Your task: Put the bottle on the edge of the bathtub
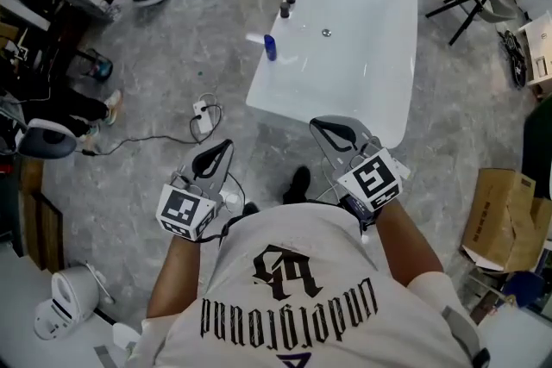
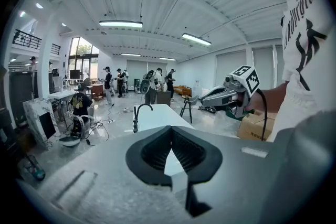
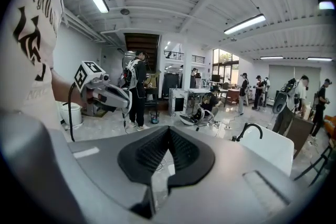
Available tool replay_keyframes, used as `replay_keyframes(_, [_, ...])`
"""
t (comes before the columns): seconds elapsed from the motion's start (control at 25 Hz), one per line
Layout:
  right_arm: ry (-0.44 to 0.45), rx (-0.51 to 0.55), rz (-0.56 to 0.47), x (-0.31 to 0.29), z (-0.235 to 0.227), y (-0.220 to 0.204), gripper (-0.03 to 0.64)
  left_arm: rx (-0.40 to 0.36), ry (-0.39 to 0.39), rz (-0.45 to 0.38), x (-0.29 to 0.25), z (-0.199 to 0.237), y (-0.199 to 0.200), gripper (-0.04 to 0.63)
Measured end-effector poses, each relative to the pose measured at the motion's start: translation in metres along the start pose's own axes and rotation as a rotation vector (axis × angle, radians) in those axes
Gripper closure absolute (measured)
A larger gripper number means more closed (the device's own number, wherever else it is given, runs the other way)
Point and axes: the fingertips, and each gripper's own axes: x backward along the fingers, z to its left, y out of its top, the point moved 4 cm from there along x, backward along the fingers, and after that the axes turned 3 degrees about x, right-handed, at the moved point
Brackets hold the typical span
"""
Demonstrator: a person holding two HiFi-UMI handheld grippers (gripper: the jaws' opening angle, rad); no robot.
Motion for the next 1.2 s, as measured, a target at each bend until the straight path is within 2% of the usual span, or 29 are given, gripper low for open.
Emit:
replay_keyframes(0.28, [-0.100, -0.027, -0.016, 0.017, 0.075, 0.022, 0.615, -0.014, -0.055, -0.025, 0.084, 0.001, -0.018, 0.589])
replay_keyframes(0.48, [-0.171, -0.021, -0.036, 0.029, 0.144, 0.029, 0.615, -0.046, -0.128, -0.068, 0.143, -0.012, -0.033, 0.589])
replay_keyframes(0.68, [-0.200, -0.013, -0.030, 0.045, 0.207, 0.033, 0.615, -0.054, -0.174, -0.089, 0.184, -0.025, -0.046, 0.589])
replay_keyframes(0.88, [-0.192, 0.000, -0.023, 0.075, 0.231, 0.026, 0.615, -0.059, -0.168, -0.128, 0.200, -0.055, -0.039, 0.589])
replay_keyframes(1.2, [-0.176, 0.017, -0.030, 0.137, 0.243, 0.012, 0.615, -0.075, -0.144, -0.136, 0.206, -0.119, -0.045, 0.589])
